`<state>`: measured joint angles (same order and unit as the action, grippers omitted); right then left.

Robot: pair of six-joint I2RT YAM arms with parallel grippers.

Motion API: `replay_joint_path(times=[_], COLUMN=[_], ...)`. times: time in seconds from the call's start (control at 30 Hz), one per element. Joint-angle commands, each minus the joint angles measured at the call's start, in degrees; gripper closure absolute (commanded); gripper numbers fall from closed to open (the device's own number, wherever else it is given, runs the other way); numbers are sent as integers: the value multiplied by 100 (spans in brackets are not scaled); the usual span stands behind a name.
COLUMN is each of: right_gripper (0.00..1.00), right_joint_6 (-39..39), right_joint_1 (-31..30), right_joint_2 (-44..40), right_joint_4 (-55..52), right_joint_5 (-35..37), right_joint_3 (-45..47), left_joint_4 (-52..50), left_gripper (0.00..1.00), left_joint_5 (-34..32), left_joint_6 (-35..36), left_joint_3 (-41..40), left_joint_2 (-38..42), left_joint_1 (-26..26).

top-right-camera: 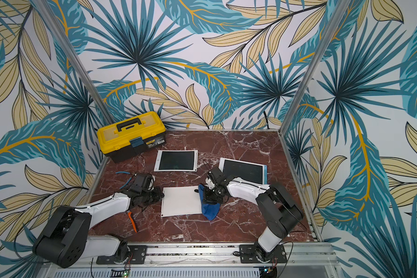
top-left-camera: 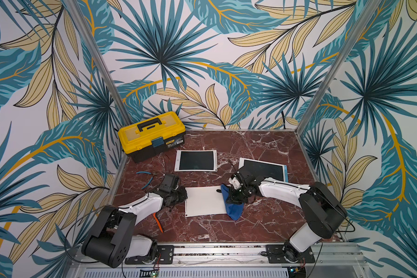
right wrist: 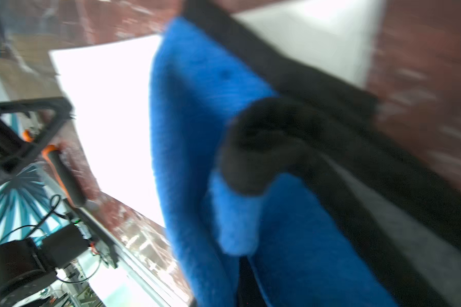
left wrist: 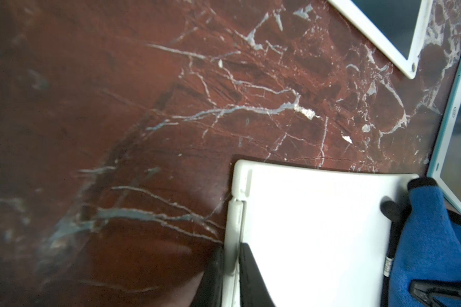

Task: Wipe the drawing tablet
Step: Wipe the dirt from the drawing tablet.

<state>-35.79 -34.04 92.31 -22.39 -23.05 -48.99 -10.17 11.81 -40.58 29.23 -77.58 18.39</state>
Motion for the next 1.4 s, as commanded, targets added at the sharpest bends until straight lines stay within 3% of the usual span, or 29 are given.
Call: replay_joint_path(times=[0.0, 0.27, 0.57, 0.83, 1.07, 1.37], right_gripper=[89, 89, 89, 89, 89, 89], right_joint_6=[476, -24, -613, -1273, -1375, -515], right_joint_1=[88, -168, -1446, -1869, -1274, -270], right_joint_2=[-332, 292, 2019, 3402, 2970, 1137], right_joint_4=[-755, 333, 862, 1457, 1705, 877], right_joint_5=[240, -480, -705, -1048, -759, -384], right_joint_3=[210, 196, -1837, -3385, -2411, -401], left_joint_4=[-521, -748, -806, -855, -863, -861], left_gripper=[86, 88, 87, 87, 87, 87], left_joint_5=[-169, -309, -457, -493, -484, -454], left_joint_6=[-17, -62, -89, -92, -92, -64], left_joint_3=[-57, 12, 39, 39, 39, 47], left_joint_2=[-307, -506, -550, -486, -450, -440], left_joint_1=[24, 132, 196, 207, 204, 206])
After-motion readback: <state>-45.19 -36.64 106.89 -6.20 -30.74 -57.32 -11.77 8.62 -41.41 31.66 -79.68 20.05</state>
